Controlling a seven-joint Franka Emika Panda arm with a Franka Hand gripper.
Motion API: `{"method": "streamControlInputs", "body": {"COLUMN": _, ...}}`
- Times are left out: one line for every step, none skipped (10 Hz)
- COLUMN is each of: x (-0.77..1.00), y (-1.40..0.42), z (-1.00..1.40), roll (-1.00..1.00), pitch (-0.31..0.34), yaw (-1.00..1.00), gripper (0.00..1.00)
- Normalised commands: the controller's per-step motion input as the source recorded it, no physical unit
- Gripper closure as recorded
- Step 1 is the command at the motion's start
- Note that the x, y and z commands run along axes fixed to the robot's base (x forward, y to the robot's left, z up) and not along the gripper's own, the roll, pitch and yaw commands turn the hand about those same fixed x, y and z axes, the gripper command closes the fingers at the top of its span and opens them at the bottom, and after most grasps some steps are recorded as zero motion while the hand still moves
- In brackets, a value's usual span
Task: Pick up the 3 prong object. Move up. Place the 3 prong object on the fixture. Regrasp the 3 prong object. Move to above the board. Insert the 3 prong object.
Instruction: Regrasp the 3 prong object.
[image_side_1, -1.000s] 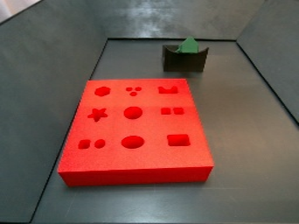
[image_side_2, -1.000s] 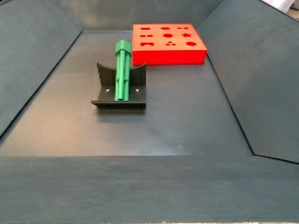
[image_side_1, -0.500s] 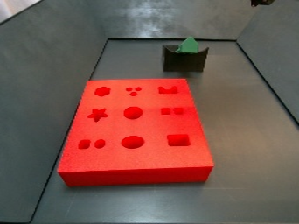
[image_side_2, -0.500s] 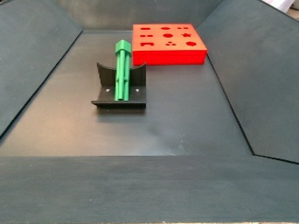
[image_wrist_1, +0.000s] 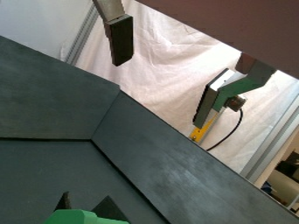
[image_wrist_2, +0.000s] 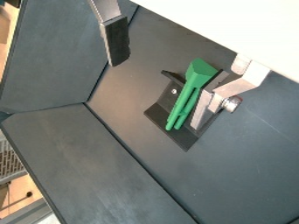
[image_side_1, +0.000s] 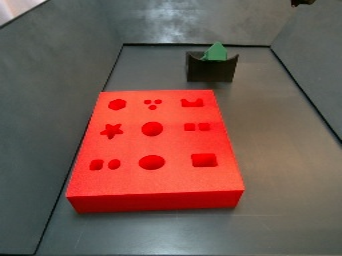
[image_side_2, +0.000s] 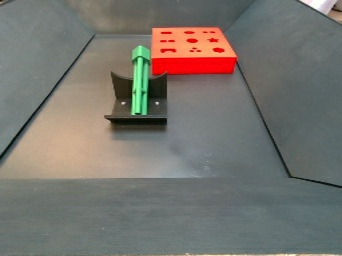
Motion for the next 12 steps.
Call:
{"method": "streamControlInputs", "body": {"x": 0.33, "y": -0.06, "z": -0.02, "roll": 0.17, "pitch": -0.004, "yaw": 0.12, "gripper": 0.00}}
{"method": "streamControlInputs", "body": {"x": 0.32, "y": -0.06, "z": -0.02, "roll": 0.17, "pitch": 0.003, "yaw": 0.11, "gripper": 0.00}}
{"method": "streamControlInputs", "body": {"x": 0.32, "y": -0.06, "z": -0.03, "roll": 0.16, "pitch": 0.011, "yaw": 0.09, "gripper": 0.00}}
{"method": "streamControlInputs", "body": {"x": 0.31, "y": -0.06, "z": -0.03, "roll": 0.15, "pitch": 0.019, "yaw": 0.09, "gripper": 0.00}}
{"method": "streamControlInputs", "body": {"x": 0.30, "y": -0.05, "z": -0.03, "roll": 0.14, "pitch": 0.032, "yaw": 0.08, "gripper": 0.00}}
{"method": "streamControlInputs", "body": {"x": 0.30, "y": -0.05, "z": -0.03, "roll": 0.14, "pitch": 0.040, "yaw": 0.08, "gripper": 0.00}}
{"method": "streamControlInputs", "body": {"x": 0.29, "y": -0.05, "z": -0.03, "roll": 0.13, "pitch": 0.045, "yaw": 0.08, "gripper": 0.00}}
{"method": "streamControlInputs", "body": {"x": 0.29, "y": -0.05, "z": -0.03, "roll": 0.13, "pitch": 0.050, "yaw": 0.09, "gripper": 0.00}}
{"method": "streamControlInputs", "body": {"x": 0.29, "y": -0.05, "z": -0.03, "roll": 0.13, "pitch": 0.053, "yaw": 0.09, "gripper": 0.00}}
{"method": "streamControlInputs", "body": {"x": 0.29, "y": -0.05, "z": -0.03, "roll": 0.12, "pitch": 0.055, "yaw": 0.09, "gripper": 0.00}}
{"method": "streamControlInputs", "body": {"x": 0.29, "y": -0.05, "z": -0.03, "roll": 0.12, "pitch": 0.056, "yaw": 0.09, "gripper": 0.00}}
{"method": "streamControlInputs", "body": {"x": 0.28, "y": -0.05, "z": -0.03, "roll": 0.12, "pitch": 0.057, "yaw": 0.09, "gripper": 0.00}}
